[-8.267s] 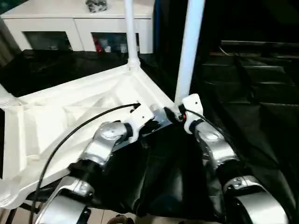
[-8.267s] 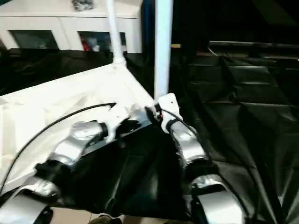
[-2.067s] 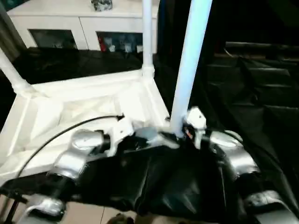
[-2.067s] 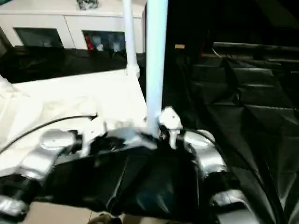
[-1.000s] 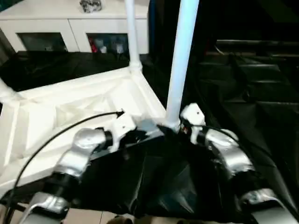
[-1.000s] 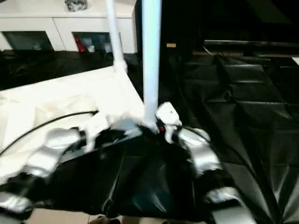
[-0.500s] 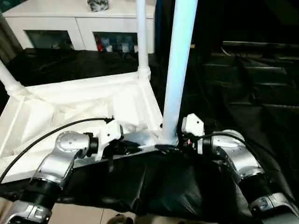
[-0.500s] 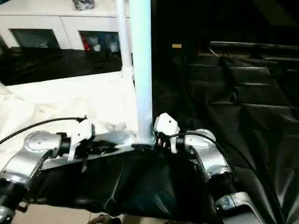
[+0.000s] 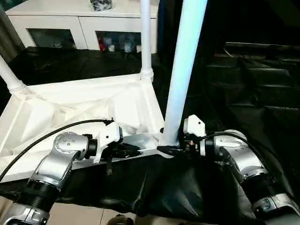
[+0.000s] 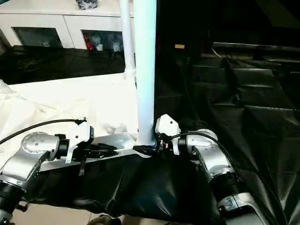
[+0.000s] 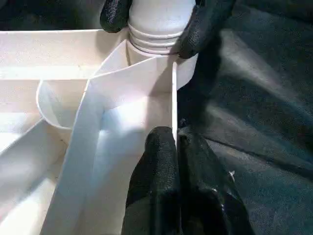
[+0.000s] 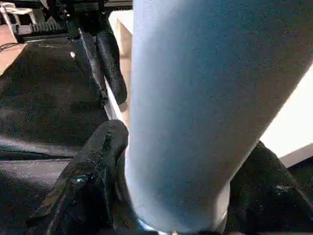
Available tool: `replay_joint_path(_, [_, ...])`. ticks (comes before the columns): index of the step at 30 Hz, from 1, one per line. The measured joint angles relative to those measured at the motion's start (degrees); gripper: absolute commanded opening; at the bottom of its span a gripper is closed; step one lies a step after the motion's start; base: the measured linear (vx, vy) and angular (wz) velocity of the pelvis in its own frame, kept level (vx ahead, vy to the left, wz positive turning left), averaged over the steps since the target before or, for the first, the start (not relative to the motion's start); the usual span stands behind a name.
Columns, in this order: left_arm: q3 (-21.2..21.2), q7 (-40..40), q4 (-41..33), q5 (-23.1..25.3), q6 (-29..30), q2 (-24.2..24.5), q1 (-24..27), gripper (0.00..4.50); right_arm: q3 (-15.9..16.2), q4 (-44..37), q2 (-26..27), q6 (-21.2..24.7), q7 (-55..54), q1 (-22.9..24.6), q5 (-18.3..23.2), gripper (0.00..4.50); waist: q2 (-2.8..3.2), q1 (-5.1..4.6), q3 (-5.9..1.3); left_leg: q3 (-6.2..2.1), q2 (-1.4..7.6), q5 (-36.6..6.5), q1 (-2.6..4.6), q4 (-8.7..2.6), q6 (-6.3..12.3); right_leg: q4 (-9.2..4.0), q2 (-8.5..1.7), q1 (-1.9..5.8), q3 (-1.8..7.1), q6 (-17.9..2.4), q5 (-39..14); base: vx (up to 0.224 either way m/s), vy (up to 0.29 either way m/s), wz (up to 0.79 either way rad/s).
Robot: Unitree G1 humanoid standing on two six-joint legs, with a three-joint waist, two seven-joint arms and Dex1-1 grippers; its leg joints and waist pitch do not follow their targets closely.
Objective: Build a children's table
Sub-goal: Rotate leg to tighten
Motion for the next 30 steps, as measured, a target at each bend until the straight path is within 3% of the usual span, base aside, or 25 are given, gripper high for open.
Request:
replay_joint_path(8, [0.69, 17.97, 2.0, 7.3, 3.34, -8.6, -1.95, 0.0, -5.16, 8.38, 11.39, 3.07, -30.35, -3.58, -5.62, 2.65, -0.32, -1.92, -0.01, 0.0, -0.05, 0.01, 0.17, 0.01, -0.03, 0.05, 0.0, 0.06, 0.07, -0.02, 0.01, 0.0, 0.0, 0.0])
replay_joint_path(13, [0.1, 25.69, 3.13, 10.72, 4.75, -12.65, -3.42, 0.0, -5.87, 14.45, 15.4, 4.37, -43.98, -8.35, -8.07, 2.65, -0.12, -2.24, -0.13, 0.0, -0.05, 0.01, 0.21, -0.03, -0.05, -0.02, 0.0, 0.1, 0.06, 0.0, 0.0, 0.0, 0.0, 0.0])
replay_joint_path(16, [-0.26, 26.73, 3.2, 11.37, 4.89, -13.34, -3.46, 0.0, -5.92, 16.1, 16.31, 3.05, -46.64, -8.96, -8.99, 2.65, -0.02, -2.21, -0.18, 0.0, -0.06, 0.01, 0.21, -0.03, -0.05, -0.05, 0.0, 0.12, 0.07, 0.01, -0.01, 0.0, 0.0, 0.0])
replay_joint_path(18, [-0.25, 26.84, 3.22, 11.66, 4.87, -13.47, -3.47, 0.0, -6.14, 16.69, 16.46, 2.42, -46.99, -9.06, -9.33, 3.21, -0.02, -2.23, -0.18, 0.0, -0.06, 0.01, 0.21, -0.02, -0.05, -0.04, 0.0, 0.13, 0.07, 0.01, -0.01, 0.0, 0.0, 0.0])
replay_joint_path(21, [-0.25, 26.59, 3.54, 11.81, 4.6, -13.45, -3.69, 0.0, -6.35, 16.79, 16.62, 2.25, -46.55, -9.06, -9.28, 3.35, -0.02, -2.23, -0.18, 0.0, -0.06, 0.01, 0.2, -0.03, -0.05, -0.04, 0.0, 0.12, 0.07, 0.01, 0.0, 0.0, 0.0, 0.0])
replay_joint_path(23, [-0.26, 25.83, 3.7, 11.8, 4.18, -13.2, -3.77, 0.0, -6.34, 17.08, 16.57, 1.56, -46.41, -9.06, -9.43, 3.68, -0.03, -2.23, -0.18, 0.0, -0.06, 0.01, 0.19, -0.02, -0.05, -0.04, 0.0, 0.12, 0.07, 0.01, 0.0, 0.0, 0.0, 0.0])
replay_joint_path(30, [-1.06, 19.61, 3.66, 10.15, 0.81, -9.41, -3.76, 0.0, -4.58, 16.8, 12.4, -1.04, -34.72, -8.87, -8.43, 3.68, -0.03, -1.94, -0.18, 0.0, -0.03, 0.01, 0.12, -0.05, -0.04, -0.04, 0.0, 0.07, 0.01, 0.01, -0.01, 0.0, 0.0, 0.0])
